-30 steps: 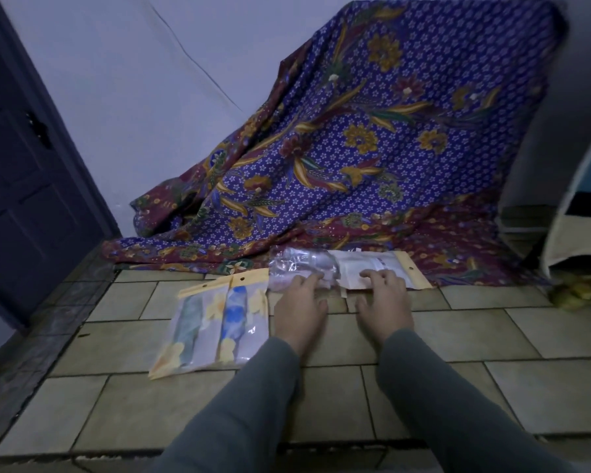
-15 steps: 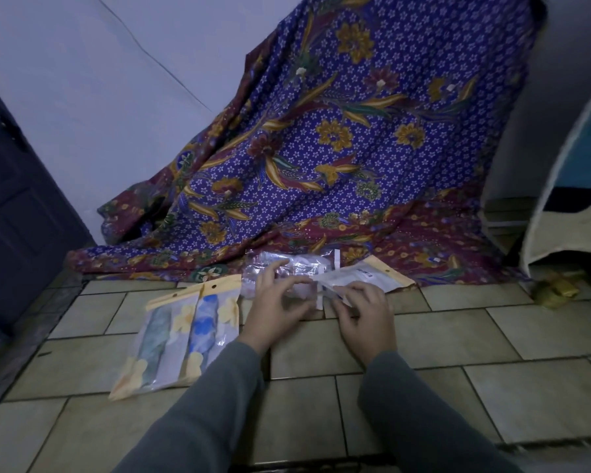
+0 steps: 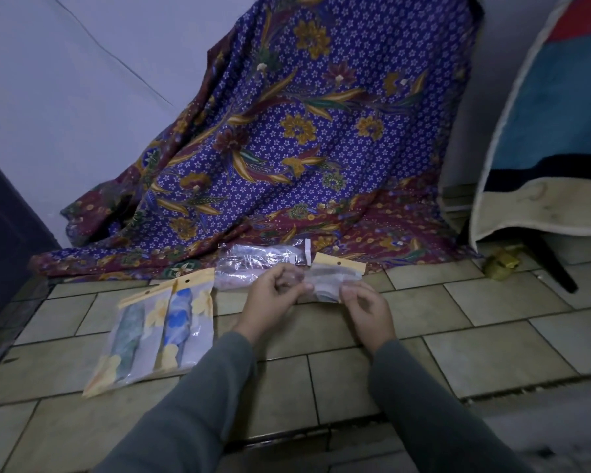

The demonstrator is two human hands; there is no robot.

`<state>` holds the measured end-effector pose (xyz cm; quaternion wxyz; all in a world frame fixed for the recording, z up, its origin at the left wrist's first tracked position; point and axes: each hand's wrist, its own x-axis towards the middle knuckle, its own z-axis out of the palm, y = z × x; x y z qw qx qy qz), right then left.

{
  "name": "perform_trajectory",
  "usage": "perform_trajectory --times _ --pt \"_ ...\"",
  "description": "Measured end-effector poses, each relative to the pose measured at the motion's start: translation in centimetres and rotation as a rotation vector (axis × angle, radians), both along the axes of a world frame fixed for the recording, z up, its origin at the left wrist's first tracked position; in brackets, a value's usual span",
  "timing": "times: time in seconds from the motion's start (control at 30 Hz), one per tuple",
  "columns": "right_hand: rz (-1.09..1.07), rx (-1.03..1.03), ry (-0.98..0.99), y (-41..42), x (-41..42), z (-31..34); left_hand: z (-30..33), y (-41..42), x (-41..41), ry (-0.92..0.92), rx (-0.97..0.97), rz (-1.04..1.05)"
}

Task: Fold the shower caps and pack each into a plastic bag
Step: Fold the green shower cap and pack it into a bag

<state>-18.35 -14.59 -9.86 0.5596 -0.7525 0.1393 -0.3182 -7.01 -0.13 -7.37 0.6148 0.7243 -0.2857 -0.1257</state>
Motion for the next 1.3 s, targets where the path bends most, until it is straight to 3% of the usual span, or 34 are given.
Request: perform_trajectory --times 0.13,0.2,0.37,0.63,0.73,0.83,1.0,1.13,1.3 --pt "-0.223 -0.079 0.137 0.3 -0.1 0.1 -0.3 -0.9 -1.1 0.248 -0.011 0.034" --pt "-0.294 -0.099 0.228 0.2 -0.2 -0.5 -0.9 -1.3 -1.0 0.236 0.079 0.085" --pt "-0.297 0.068 0.613 -0.1 -0.2 -0.8 -2.5 -2.4 -1.1 0.115 0.267 0.163" --pt "-0.184 0.144 0.817 -2.1 0.8 1.1 -2.9 -4.0 -1.4 0.145 0.408 0.202" --pt "-0.189 0.184 0.810 -2.2 0.4 1.1 -3.1 -4.2 -1.7 0.204 0.353 0.180" --pt "-0.239 0.067 0.824 -1.8 0.1 0.8 -3.1 -4.0 -1.9 0.274 0.239 0.134" --pt "-0.088 0.402 0.587 -1.8 -0.5 1.6 -2.4 -3.3 -2.2 0.449 0.086 0.026" --pt "-0.026 0.459 0.525 -1.5 -0.5 2.0 -1.8 -2.5 -2.4 0.473 0.043 0.027" --pt "-0.124 0.570 0.527 -1.0 0.0 1.9 -1.7 -2.0 -2.3 0.483 0.118 0.024"
